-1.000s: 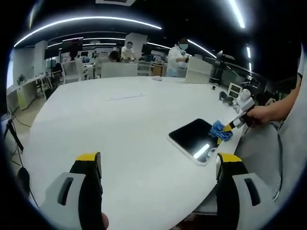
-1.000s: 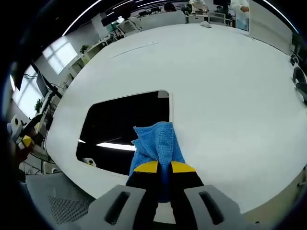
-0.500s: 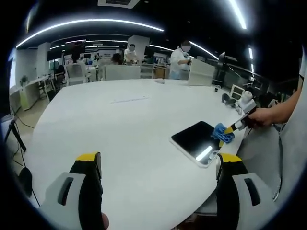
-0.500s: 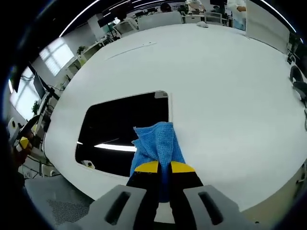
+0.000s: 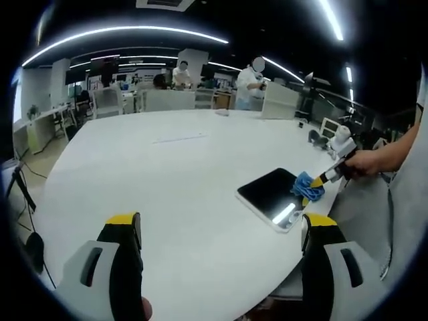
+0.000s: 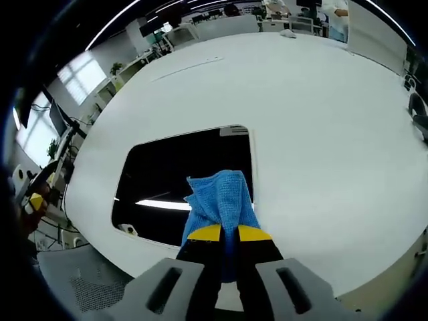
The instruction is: Wipe the mirror surface with the cleaning cloth until all visible marks leave the cleaned area.
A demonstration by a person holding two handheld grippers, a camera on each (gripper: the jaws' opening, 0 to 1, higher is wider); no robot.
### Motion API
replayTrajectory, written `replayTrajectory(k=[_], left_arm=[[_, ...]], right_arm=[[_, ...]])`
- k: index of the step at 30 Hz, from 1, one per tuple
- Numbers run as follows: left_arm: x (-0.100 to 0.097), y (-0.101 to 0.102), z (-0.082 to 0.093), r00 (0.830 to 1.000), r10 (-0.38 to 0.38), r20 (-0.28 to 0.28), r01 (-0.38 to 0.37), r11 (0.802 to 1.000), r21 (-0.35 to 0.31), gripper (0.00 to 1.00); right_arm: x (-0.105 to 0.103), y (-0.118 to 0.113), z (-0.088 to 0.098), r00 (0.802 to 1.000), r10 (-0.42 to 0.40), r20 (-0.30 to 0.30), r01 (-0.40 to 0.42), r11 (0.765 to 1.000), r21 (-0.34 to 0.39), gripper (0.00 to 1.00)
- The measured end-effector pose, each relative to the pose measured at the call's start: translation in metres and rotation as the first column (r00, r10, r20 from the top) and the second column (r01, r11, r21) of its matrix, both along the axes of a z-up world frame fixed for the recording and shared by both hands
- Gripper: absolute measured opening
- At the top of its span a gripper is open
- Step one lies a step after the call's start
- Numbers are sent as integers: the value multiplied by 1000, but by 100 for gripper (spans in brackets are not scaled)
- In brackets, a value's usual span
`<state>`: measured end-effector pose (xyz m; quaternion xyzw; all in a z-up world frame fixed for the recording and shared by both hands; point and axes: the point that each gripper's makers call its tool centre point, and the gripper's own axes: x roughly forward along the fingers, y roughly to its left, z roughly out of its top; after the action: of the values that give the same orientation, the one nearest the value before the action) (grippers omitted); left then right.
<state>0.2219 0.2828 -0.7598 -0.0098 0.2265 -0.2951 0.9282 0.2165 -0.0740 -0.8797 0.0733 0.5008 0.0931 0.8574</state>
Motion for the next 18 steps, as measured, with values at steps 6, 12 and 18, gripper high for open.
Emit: replayTrajectory(k=[6, 12, 18], left_arm=[[0, 0, 0, 1000, -1, -1, 1, 1000, -2, 99], [-2, 0, 0, 1000, -3, -3, 3, 1000, -5, 99], [-2, 0, 0, 1000, -10, -7, 10, 1000, -4, 99]], right_arm=[[0, 18, 0, 1000, 1, -10, -1, 999, 32, 1], [0, 31, 1, 1000, 8, -7, -7, 999, 45, 1], [1, 43, 1, 1000, 16, 1, -16, 999, 31, 1]])
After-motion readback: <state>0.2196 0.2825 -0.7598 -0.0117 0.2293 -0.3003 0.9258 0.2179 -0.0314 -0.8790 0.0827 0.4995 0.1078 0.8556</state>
